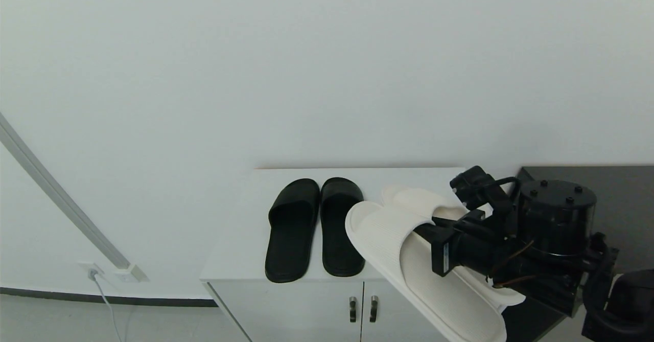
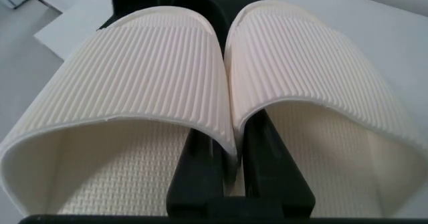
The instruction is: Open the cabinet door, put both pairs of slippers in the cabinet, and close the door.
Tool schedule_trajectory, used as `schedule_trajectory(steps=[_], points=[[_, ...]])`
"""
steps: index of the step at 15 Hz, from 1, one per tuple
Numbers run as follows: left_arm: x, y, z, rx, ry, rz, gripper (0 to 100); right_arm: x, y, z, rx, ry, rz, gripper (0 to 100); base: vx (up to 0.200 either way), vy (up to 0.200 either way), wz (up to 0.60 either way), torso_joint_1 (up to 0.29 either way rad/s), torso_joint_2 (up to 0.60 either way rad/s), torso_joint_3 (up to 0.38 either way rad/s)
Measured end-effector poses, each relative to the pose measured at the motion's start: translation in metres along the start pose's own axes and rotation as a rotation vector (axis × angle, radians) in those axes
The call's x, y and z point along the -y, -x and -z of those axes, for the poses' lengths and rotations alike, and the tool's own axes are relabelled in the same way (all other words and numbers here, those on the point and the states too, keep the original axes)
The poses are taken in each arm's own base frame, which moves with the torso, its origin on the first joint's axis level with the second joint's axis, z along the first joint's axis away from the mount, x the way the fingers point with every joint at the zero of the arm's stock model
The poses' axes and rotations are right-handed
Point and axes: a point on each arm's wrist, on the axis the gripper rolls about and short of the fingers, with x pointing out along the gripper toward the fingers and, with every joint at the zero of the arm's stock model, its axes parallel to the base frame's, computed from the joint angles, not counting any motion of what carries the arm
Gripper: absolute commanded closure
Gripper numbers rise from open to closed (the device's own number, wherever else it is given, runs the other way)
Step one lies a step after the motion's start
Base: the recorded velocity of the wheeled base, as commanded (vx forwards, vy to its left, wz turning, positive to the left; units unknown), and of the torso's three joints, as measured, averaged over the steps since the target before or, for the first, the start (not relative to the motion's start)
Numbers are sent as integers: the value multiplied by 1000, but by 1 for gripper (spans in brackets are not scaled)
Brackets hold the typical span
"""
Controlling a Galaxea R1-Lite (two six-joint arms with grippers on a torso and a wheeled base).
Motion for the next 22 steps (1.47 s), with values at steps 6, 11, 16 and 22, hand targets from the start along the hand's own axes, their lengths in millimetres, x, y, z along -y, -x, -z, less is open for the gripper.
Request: schedule_trajectory(steps=[6,11,16,22], points=[[0,0,0,0,0,0,100,-9,11,0,3,4,-33,100,-167,0,0,7,1,1],[0,0,0,0,0,0,100,-10,12,1,0,7,-43,100,-200,0,0,-4,1,4],[0,0,0,0,0,0,100,-10,17,6,-15,23,-73,100,-80,0,0,2,0,1],[0,0,0,0,0,-1,100,-10,20,7,-18,25,-76,100,0,0,0,0,0,0]])
